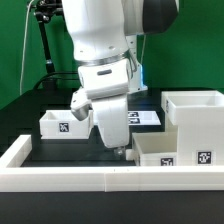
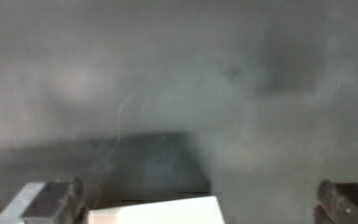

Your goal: Assemble drawer

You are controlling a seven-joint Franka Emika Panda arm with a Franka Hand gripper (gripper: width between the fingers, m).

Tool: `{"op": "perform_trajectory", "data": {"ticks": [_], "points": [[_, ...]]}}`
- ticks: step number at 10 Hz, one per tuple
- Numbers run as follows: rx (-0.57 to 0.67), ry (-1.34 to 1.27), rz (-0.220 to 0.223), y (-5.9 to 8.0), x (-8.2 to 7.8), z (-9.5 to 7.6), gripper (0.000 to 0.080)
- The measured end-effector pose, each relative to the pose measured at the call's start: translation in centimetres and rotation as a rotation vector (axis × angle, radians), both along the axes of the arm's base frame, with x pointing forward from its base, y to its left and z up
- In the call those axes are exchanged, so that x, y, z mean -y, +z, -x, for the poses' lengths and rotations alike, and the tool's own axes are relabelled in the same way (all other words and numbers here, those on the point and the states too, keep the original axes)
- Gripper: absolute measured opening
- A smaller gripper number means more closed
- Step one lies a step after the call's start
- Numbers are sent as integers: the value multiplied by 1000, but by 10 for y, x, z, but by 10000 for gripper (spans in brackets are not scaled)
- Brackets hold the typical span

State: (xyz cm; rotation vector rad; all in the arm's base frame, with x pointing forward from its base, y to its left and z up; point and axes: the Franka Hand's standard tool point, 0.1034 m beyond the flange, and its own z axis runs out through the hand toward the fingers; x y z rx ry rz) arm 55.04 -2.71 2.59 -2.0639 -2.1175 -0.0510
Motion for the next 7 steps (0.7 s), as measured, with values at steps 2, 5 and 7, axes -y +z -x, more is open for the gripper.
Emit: {"op": "perform_trajectory", "data": {"ticks": [2,5,7], "points": [[-5,6,4,1,-8,-1,649],[-14,0,0,2,-26,-1,649],[-18,-11,-3,2,-40,-1,649]]}}
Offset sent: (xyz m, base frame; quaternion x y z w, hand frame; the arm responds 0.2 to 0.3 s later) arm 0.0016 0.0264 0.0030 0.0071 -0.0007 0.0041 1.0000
